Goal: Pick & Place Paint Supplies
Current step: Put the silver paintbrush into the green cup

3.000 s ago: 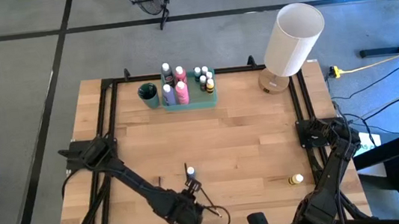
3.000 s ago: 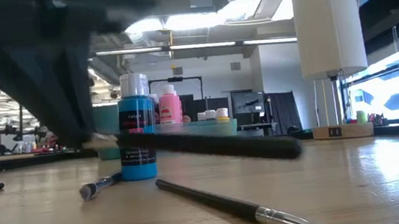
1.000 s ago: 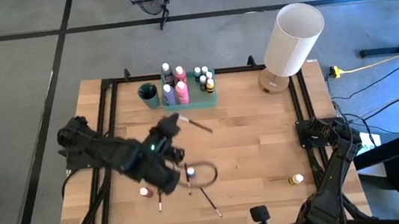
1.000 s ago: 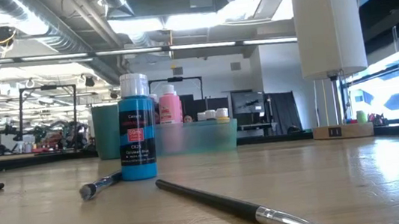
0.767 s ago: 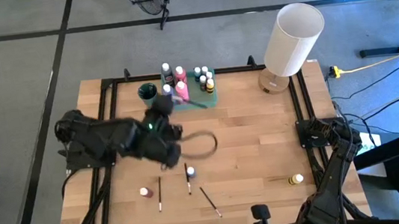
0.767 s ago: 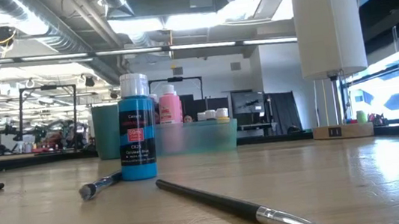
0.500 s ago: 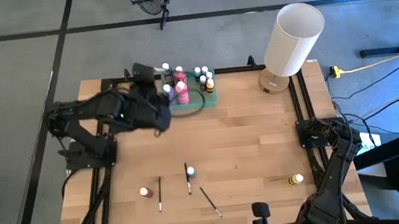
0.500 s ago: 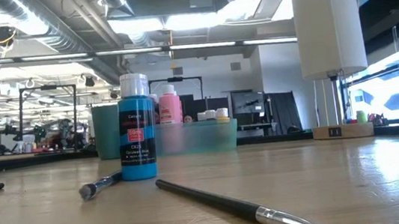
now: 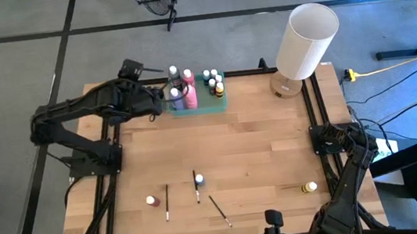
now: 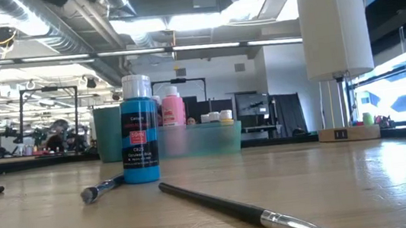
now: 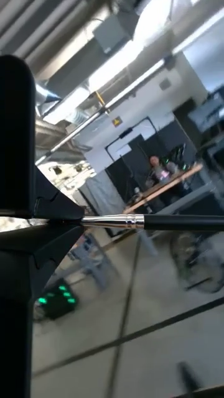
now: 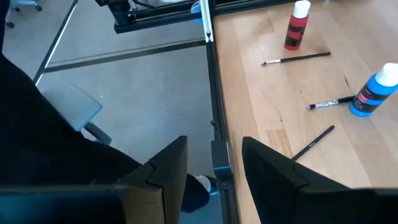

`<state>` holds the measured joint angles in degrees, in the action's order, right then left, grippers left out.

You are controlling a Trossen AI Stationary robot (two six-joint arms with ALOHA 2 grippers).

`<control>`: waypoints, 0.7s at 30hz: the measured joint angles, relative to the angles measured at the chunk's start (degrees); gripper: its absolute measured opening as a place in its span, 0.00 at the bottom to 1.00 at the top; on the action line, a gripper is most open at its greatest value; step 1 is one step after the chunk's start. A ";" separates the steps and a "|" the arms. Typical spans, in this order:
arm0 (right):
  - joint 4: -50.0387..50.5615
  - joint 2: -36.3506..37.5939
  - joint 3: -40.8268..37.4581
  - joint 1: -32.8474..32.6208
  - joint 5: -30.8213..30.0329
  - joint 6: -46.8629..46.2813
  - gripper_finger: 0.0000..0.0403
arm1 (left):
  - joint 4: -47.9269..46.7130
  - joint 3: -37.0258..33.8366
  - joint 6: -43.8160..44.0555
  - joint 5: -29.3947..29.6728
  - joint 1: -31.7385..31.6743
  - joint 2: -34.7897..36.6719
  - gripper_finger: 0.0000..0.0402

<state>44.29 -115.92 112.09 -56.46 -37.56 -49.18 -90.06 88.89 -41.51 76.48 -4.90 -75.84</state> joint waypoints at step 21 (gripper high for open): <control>-0.75 0.00 0.00 0.17 -1.43 -0.05 0.39 | 0.84 -19.14 -16.43 -1.64 -8.44 2.12 0.02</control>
<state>43.53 -115.92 112.09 -56.29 -38.99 -49.23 -89.22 69.74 -57.93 74.85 -13.34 -73.72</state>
